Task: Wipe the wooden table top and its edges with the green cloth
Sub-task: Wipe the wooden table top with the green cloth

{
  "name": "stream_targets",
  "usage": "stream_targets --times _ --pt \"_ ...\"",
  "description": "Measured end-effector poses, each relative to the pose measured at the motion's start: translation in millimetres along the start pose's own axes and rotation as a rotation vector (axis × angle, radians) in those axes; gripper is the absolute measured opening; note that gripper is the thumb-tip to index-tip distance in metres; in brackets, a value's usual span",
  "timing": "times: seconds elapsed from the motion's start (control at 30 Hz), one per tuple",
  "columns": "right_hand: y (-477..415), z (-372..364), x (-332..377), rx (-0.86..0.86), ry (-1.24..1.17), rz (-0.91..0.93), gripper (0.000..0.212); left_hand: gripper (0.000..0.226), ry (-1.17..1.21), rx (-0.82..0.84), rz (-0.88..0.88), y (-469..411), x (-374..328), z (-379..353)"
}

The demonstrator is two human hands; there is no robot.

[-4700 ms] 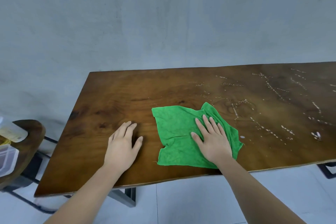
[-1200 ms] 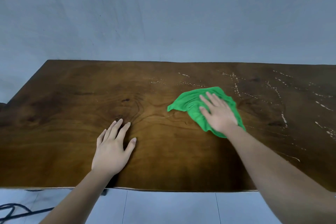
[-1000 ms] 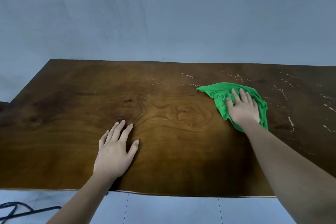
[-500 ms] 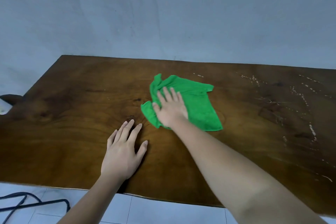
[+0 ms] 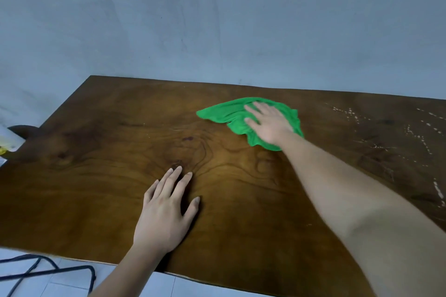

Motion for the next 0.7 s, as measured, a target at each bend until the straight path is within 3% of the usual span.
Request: stream_targets --times 0.17,0.27,0.33,0.43,0.7 --pt "28 10 -118 -0.125 -0.039 -0.449 0.073 0.076 0.005 0.013 0.002 -1 0 0" --pt "38 3 -128 -0.141 -0.103 -0.682 0.074 0.078 0.01 0.014 0.007 -1 0 1" --pt "32 -1 -108 -0.133 -0.106 -0.739 0.075 0.078 0.017 0.013 0.01 -1 0 1" --pt "6 -8 -47 -0.09 -0.076 -0.657 0.076 0.078 0.018 0.014 0.01 0 1 1" --pt "-51 -40 155 -0.028 0.003 -0.228 0.079 0.071 0.034 -0.025 -0.003 1 1 1"
Point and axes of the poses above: each hand's wrist, its own y-axis away from the middle knuckle, its own z-axis out of the back of the hand, x = y × z, the point moved 8 cm from there along -y, towards the middle knuckle, and after that the axes turned 1 degree about -x, right-handed, at the moved point
